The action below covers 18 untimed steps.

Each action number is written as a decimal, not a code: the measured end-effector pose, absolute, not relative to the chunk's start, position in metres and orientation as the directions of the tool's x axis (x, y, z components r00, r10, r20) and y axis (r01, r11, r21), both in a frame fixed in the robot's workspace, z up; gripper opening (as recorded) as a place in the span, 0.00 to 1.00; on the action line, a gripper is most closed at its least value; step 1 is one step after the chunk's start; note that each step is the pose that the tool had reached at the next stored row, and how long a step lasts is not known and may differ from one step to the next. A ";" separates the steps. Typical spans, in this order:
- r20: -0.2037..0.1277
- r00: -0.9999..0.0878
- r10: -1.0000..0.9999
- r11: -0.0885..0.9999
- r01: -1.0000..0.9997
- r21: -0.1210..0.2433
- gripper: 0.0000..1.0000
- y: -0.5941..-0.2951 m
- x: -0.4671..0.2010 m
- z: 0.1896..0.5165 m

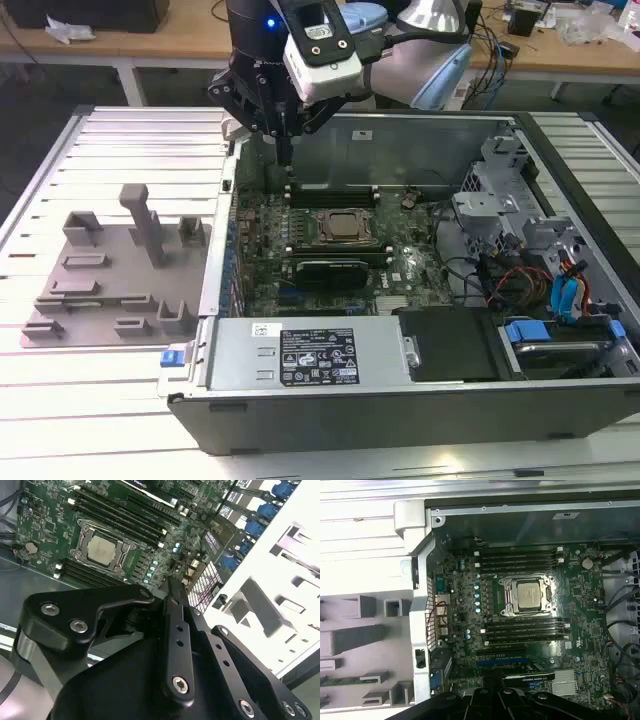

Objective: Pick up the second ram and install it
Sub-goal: 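Reach for the second ram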

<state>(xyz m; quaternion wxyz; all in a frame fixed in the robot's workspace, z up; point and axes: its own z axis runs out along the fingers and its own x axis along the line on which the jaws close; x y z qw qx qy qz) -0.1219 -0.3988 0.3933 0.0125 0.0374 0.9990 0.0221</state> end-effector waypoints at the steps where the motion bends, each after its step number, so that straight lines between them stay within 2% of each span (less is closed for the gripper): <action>1: -0.023 -0.997 0.075 0.996 0.074 0.045 0.08 -0.399 -0.122 0.393; 8: -0.023 -0.997 0.075 0.996 0.074 0.045 0.08 -0.399 -0.129 0.393; 18: -0.024 -0.997 0.075 0.996 0.074 0.042 0.08 -0.399 -0.219 0.388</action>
